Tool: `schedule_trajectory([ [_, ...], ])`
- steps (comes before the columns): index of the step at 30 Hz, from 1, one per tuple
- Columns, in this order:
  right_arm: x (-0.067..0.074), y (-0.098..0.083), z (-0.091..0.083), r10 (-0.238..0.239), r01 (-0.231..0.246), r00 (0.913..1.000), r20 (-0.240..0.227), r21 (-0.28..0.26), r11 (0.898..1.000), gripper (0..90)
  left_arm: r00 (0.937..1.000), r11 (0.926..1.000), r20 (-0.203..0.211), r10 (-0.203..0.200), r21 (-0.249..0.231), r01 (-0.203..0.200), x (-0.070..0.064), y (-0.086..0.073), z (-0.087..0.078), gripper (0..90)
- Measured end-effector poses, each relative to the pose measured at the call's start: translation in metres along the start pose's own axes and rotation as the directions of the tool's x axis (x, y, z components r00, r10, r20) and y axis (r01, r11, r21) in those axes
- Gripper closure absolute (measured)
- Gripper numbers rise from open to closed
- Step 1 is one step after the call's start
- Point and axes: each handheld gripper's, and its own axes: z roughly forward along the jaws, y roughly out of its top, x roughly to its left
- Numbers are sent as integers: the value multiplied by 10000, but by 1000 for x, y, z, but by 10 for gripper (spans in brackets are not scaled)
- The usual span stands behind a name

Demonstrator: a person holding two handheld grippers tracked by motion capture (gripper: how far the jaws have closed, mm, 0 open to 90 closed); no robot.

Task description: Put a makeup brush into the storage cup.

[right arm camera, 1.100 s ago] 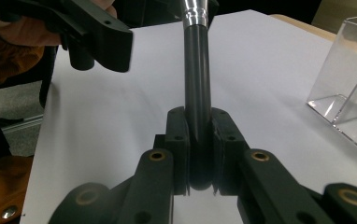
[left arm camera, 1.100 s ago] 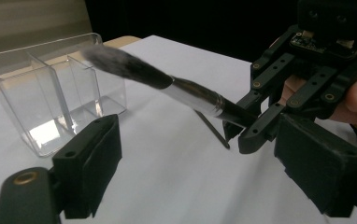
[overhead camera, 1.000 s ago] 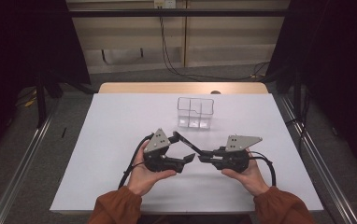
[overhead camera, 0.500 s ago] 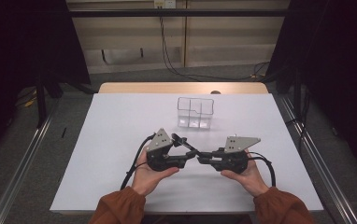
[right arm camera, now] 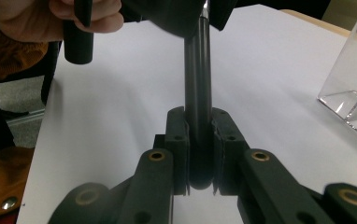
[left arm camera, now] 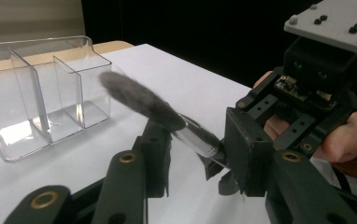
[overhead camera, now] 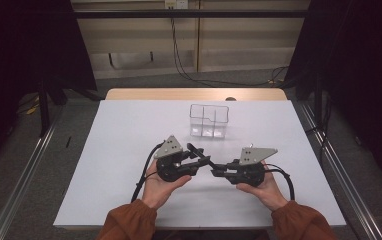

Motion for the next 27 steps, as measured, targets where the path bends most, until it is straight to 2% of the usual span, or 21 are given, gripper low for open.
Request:
schedule_trajectory([
  [5,1,0,1,-65,65,10000,-44,6,10000,795,9993,9994,259,-286,-186,291,-1,3,0,703],
  [8,2,-1,3,-101,101,9999,-81,77,9999,794,9991,9997,343,-234,-112,238,-2,4,0,720],
  [14,1,-1,3,-10,10,10000,-60,-33,10000,782,9972,9991,637,-401,-108,409,-4,5,1,757],
  [18,0,-2,4,76,-77,10000,-21,-37,10000,758,9952,9986,828,-523,129,514,-4,5,0,782],
  [22,-1,-3,3,203,-203,9998,5,-136,9997,723,9946,9981,835,-616,113,609,-3,5,-3,791],
  [27,0,-2,2,218,-220,9997,-48,-241,9995,666,9950,9985,849,-533,153,522,-3,6,-4,793],
])
